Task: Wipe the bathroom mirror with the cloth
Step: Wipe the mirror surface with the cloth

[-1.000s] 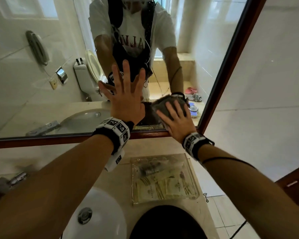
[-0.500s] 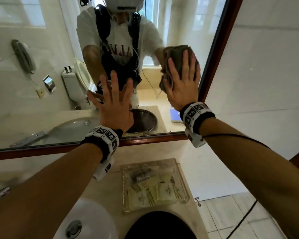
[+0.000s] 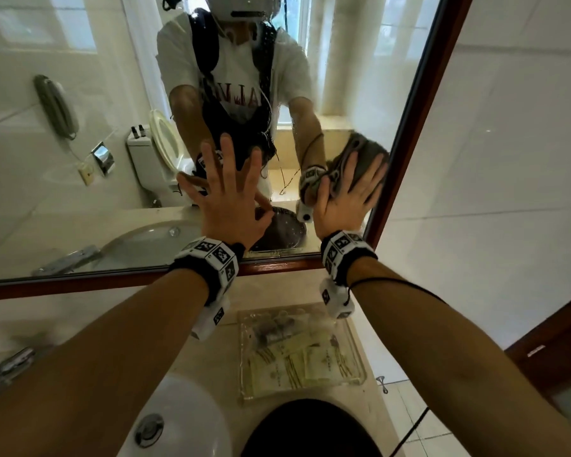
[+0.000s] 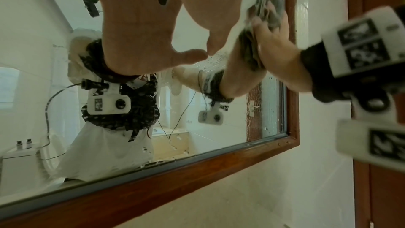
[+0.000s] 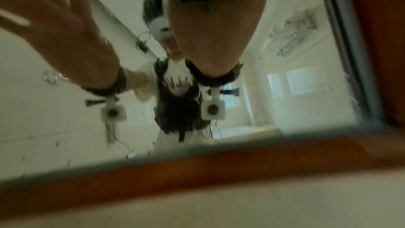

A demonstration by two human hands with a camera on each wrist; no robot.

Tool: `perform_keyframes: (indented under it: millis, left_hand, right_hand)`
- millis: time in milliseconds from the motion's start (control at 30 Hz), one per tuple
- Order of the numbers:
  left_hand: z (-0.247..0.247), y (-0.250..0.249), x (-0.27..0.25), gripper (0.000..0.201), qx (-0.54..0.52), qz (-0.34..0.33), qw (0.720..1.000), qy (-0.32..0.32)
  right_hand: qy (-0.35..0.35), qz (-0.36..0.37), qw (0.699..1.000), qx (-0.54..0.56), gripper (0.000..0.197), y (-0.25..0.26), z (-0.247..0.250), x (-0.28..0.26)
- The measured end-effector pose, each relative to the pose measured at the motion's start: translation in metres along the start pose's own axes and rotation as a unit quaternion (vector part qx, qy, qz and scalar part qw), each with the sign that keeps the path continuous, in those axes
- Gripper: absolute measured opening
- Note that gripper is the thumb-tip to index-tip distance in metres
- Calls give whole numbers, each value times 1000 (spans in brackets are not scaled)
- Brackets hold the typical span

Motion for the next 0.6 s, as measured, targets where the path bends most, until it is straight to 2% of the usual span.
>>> perform_keyframes:
  millis: [167, 333, 400, 467, 533, 600]
  left_hand:
    - [-1, 0, 0, 119, 10, 5, 1000, 5]
    - [0, 0, 0, 120, 11, 7, 1000, 7]
    - [-1, 0, 0, 120, 11, 5, 1000, 7]
    - [-2, 0, 0, 119, 10, 3, 1000, 9]
    - [-2, 0, 0, 118, 3, 0, 1000, 6]
    - [-4, 0, 1, 118, 3, -1, 1000, 0]
  right_hand:
    - [84, -87, 992, 23, 69, -35, -23, -82]
    - [126, -118, 984, 52, 72, -35, -28, -96]
    - [126, -93, 987, 48, 71, -29, -23, -87]
    - [127, -21, 991, 46, 66, -16, -15, -61]
    - [93, 49, 994, 42, 62, 2, -1, -16]
    - [41, 76, 996, 26, 58, 19, 15, 30]
Point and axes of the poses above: each hand's wrist, its own x-axis towards the middle knuckle, its own z-axis out of the back of the hand, y = z × x, the point moved 6 cm from there along x, towards the middle knuckle, and after that the axes turned 3 degrees about z, right-handed, at the moved point
